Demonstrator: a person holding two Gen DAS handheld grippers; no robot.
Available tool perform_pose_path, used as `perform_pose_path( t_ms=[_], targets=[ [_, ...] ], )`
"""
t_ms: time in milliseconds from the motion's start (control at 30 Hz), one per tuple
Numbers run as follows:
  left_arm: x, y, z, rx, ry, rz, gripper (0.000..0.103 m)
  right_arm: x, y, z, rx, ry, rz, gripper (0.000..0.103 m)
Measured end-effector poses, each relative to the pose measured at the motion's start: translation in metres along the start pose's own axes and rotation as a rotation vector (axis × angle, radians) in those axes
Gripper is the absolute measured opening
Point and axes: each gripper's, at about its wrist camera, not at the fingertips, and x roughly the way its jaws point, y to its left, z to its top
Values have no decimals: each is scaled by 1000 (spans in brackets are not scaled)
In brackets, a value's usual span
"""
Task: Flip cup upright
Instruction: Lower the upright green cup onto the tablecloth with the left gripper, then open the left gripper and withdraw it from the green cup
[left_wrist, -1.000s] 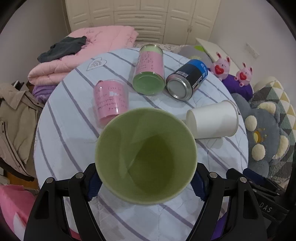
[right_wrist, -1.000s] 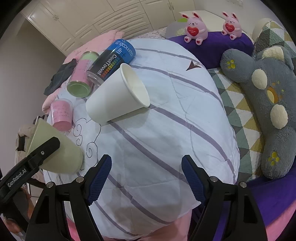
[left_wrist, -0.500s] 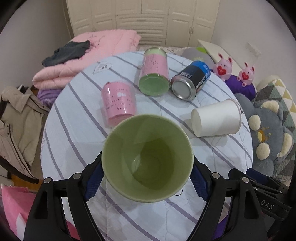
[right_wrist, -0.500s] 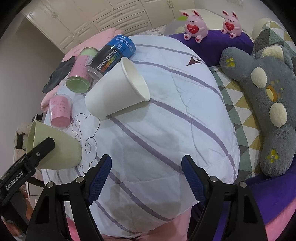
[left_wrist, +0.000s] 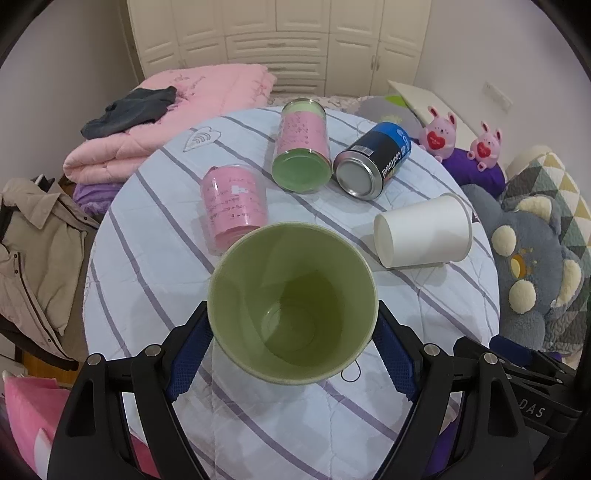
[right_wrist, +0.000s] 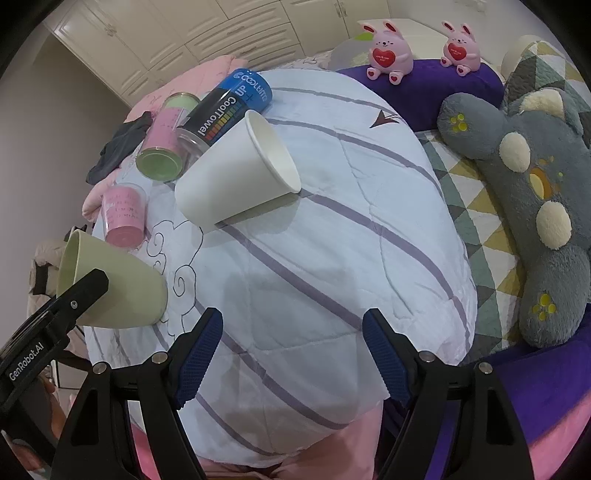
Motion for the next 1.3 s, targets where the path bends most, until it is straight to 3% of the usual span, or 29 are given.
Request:
perform_pose_path(
  t_ms=[367, 933, 1100, 1300],
  targets=[
    [-20, 4, -14, 9, -31, -8, 85, -19, 5, -18, -4, -34, -4, 79],
    [-46, 32, -60, 17, -100, 2, 87, -46, 34, -66, -48, -136, -20, 79],
    [-50, 42, -72, 39, -183, 62, 87, -49, 47, -78, -68, -184, -16, 80],
    [-56, 53, -78, 31, -300, 40, 92, -57, 56, -89, -91, -258, -20, 80]
  ],
)
